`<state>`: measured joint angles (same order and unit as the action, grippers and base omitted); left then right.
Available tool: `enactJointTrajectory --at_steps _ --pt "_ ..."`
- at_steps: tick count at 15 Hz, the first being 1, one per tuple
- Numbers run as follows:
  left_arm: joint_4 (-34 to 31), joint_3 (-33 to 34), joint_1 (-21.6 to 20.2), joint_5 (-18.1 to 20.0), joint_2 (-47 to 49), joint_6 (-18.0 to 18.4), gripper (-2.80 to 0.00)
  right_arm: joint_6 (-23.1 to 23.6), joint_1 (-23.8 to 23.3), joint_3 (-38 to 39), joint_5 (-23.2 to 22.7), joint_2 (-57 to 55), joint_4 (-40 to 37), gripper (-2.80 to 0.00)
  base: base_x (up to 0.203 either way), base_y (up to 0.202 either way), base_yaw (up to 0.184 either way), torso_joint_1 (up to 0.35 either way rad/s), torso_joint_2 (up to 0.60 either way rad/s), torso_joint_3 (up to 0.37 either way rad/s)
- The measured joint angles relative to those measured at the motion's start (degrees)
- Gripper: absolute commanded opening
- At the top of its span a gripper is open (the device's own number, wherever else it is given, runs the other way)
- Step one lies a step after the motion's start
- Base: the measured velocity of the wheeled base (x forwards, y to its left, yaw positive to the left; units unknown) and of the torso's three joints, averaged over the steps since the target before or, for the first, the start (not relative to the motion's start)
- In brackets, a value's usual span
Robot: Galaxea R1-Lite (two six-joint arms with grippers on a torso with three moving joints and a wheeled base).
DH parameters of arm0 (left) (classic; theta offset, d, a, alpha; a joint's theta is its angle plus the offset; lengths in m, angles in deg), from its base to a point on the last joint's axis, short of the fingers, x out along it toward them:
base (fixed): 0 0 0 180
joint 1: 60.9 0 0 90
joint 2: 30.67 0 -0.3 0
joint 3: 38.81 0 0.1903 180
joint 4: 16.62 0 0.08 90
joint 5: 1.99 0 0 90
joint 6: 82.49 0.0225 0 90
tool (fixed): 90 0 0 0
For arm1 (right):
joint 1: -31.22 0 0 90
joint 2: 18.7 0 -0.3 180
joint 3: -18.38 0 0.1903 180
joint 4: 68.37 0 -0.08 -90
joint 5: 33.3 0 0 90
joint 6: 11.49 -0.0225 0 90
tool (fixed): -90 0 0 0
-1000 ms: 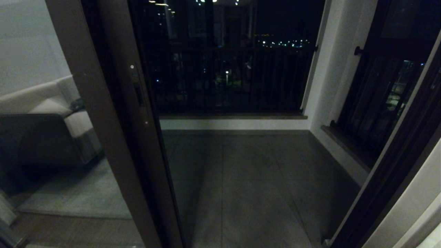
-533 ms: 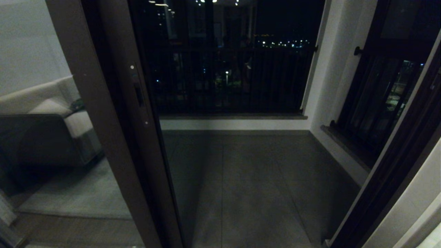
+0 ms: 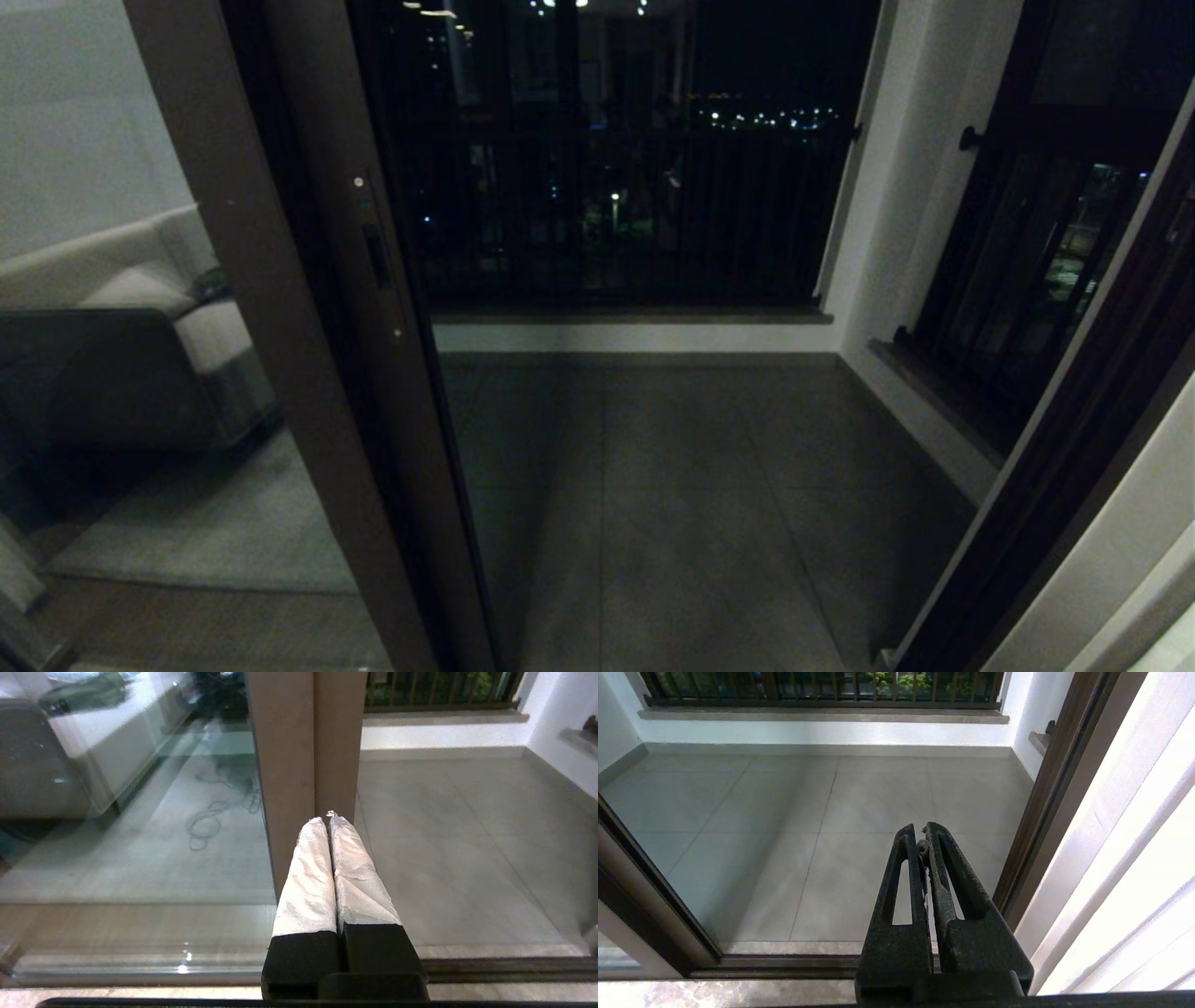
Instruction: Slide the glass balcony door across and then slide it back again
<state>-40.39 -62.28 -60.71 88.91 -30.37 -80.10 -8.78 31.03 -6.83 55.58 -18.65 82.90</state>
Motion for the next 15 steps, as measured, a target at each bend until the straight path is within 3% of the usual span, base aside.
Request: enactJointTrajectory --at_steps 15 --pt "0.1 0.1 0.0 -0.7 -0.4 -0.4 -2.80 -1.4 0.1 -0.1 0.3 0.0 0.0 -2.80 0.000 0.000 0.000 0.000 0.00 0.000"
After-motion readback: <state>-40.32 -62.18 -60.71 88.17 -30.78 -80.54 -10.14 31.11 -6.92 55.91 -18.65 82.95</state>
